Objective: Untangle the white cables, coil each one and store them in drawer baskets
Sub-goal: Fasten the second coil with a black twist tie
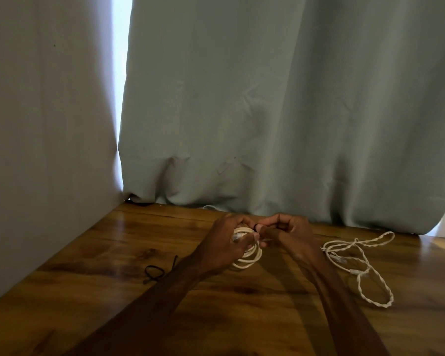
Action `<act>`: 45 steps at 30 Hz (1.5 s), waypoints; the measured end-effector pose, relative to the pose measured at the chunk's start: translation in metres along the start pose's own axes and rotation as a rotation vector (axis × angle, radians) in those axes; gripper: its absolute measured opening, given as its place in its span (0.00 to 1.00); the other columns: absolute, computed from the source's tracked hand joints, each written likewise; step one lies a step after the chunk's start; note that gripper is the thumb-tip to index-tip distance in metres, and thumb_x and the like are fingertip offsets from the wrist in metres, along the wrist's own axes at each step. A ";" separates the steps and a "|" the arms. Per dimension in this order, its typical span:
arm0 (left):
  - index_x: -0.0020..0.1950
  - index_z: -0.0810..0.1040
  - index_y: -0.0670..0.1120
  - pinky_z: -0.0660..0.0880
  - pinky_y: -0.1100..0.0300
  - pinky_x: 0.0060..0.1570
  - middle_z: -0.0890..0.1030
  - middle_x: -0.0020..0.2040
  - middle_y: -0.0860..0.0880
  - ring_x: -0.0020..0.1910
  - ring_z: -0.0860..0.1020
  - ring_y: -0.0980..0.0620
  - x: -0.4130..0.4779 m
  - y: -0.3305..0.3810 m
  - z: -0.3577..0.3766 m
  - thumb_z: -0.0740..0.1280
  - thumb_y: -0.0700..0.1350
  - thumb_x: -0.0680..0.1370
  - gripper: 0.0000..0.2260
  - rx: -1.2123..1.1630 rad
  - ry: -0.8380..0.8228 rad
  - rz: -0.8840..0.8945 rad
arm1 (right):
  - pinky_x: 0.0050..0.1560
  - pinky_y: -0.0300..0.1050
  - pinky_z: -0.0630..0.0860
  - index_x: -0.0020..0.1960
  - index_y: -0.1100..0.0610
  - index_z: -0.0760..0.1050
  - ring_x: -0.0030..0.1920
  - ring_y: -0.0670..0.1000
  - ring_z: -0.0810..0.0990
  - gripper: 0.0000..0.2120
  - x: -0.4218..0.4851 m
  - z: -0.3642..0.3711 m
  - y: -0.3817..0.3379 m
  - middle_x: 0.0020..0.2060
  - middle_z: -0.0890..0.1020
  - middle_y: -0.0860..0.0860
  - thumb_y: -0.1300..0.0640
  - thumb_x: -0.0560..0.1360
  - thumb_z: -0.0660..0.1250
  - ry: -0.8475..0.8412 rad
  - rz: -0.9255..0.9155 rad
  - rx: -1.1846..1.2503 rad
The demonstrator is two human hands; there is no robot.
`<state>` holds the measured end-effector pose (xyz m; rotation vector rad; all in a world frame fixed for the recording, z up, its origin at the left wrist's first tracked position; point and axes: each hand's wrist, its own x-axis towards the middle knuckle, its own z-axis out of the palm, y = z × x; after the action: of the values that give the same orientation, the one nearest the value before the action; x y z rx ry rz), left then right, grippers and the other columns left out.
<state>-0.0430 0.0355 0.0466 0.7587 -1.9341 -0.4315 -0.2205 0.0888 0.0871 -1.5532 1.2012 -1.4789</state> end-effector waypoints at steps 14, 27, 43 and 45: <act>0.55 0.81 0.52 0.80 0.50 0.49 0.84 0.48 0.55 0.48 0.81 0.57 0.002 0.000 -0.004 0.73 0.51 0.76 0.09 0.039 -0.007 0.017 | 0.35 0.43 0.83 0.50 0.64 0.84 0.35 0.48 0.84 0.04 -0.001 -0.003 0.002 0.38 0.86 0.59 0.64 0.77 0.71 -0.061 0.125 0.040; 0.53 0.82 0.55 0.81 0.49 0.48 0.84 0.48 0.54 0.47 0.82 0.58 0.001 -0.007 -0.004 0.71 0.56 0.74 0.10 0.036 -0.002 -0.029 | 0.34 0.48 0.83 0.46 0.61 0.86 0.38 0.52 0.85 0.02 -0.001 0.009 0.010 0.39 0.88 0.58 0.64 0.76 0.74 0.023 0.052 -0.071; 0.54 0.84 0.48 0.81 0.51 0.48 0.85 0.45 0.54 0.46 0.82 0.57 0.004 -0.001 -0.011 0.75 0.47 0.76 0.08 -0.001 -0.005 -0.026 | 0.30 0.41 0.76 0.48 0.59 0.85 0.37 0.50 0.81 0.09 0.003 0.012 0.017 0.35 0.85 0.54 0.56 0.80 0.69 -0.013 0.021 -0.072; 0.53 0.84 0.48 0.81 0.50 0.49 0.85 0.45 0.54 0.47 0.82 0.57 0.003 0.000 -0.011 0.74 0.47 0.76 0.08 -0.005 -0.007 -0.023 | 0.30 0.42 0.74 0.50 0.59 0.86 0.37 0.52 0.80 0.09 0.003 0.013 0.019 0.36 0.85 0.56 0.55 0.80 0.69 -0.006 0.008 -0.099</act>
<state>-0.0344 0.0334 0.0537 0.7779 -1.9322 -0.4530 -0.2112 0.0776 0.0694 -1.6146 1.2929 -1.4282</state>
